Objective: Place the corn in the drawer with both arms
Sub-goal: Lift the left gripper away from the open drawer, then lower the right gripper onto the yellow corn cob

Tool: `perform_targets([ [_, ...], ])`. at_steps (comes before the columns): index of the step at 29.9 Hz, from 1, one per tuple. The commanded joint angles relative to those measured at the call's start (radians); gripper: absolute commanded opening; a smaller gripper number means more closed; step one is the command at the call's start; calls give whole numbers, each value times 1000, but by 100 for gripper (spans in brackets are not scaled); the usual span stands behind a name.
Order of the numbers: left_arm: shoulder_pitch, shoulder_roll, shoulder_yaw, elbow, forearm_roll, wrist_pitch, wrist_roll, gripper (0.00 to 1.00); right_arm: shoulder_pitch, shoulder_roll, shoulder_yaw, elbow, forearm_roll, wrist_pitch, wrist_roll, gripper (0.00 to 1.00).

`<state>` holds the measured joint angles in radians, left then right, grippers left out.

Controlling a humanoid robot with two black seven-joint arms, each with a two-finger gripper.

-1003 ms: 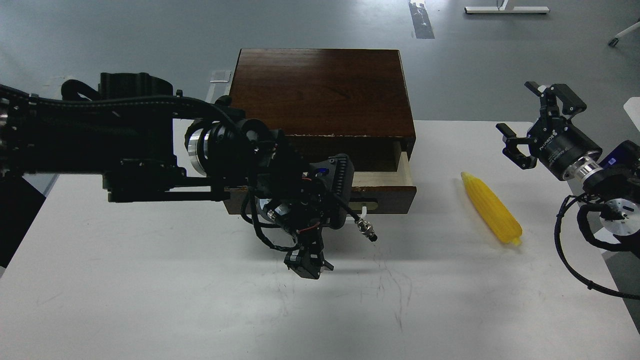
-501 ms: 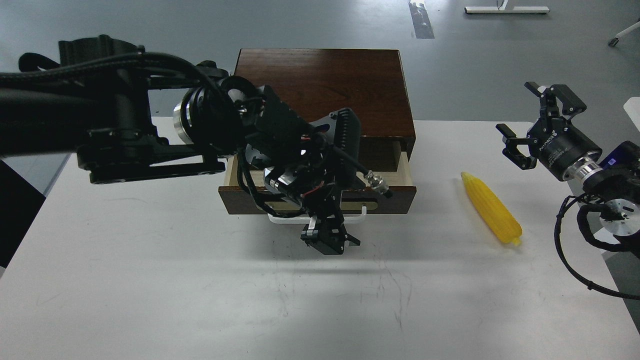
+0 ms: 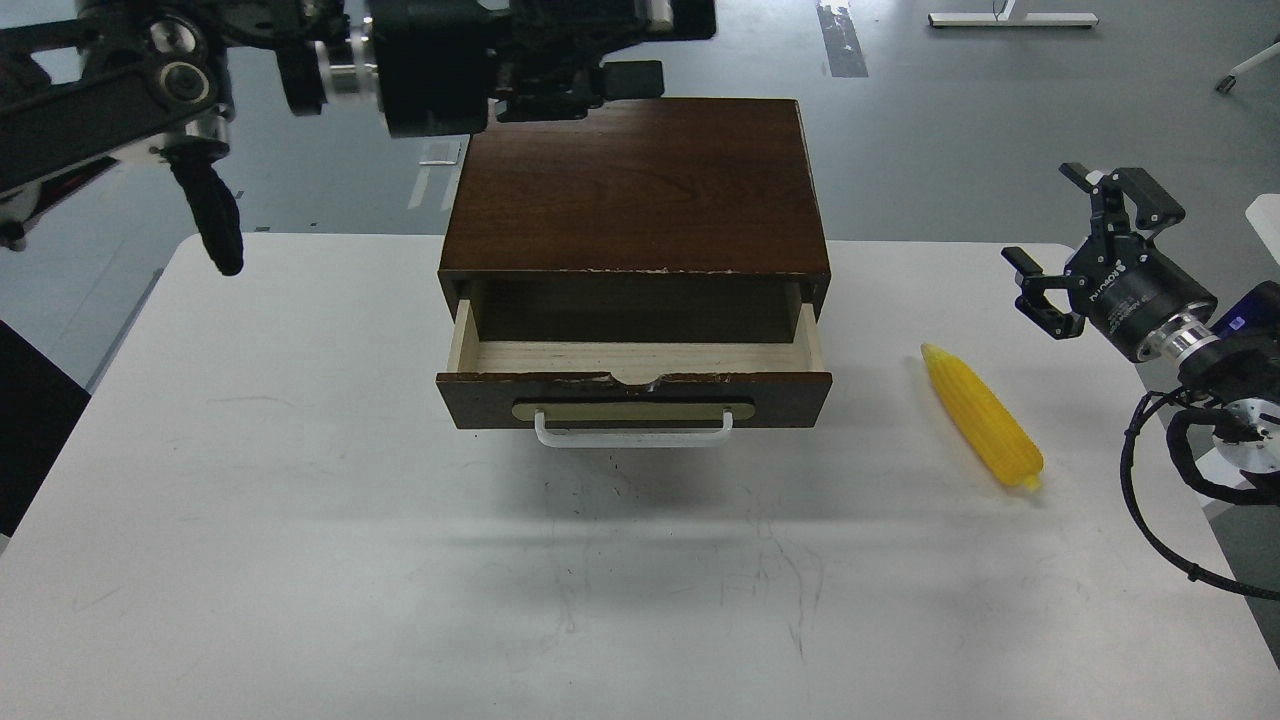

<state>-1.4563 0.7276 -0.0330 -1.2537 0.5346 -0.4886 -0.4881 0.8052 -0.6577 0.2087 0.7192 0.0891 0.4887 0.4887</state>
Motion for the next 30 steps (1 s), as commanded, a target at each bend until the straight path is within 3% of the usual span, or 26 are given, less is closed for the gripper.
perform_targets([
  [1,80,78,-4,5,-151,0,-1,98,0,-6,0,2,0,0,0,100],
  [6,261,197,-4,26,-319,0,-1,98,0,-37,-14,11,-5,0,0,100],
  [15,494,179,-100,178,-545,0,-1,98,14,-105,-15,71,-196,0,0,100],
  [23,674,49,-254,273,-541,0,-1,98,106,-220,-17,138,-631,0,0,100],
  [30,680,1,-260,306,-535,0,-1,98,172,-261,-20,187,-1041,0,0,100],
])
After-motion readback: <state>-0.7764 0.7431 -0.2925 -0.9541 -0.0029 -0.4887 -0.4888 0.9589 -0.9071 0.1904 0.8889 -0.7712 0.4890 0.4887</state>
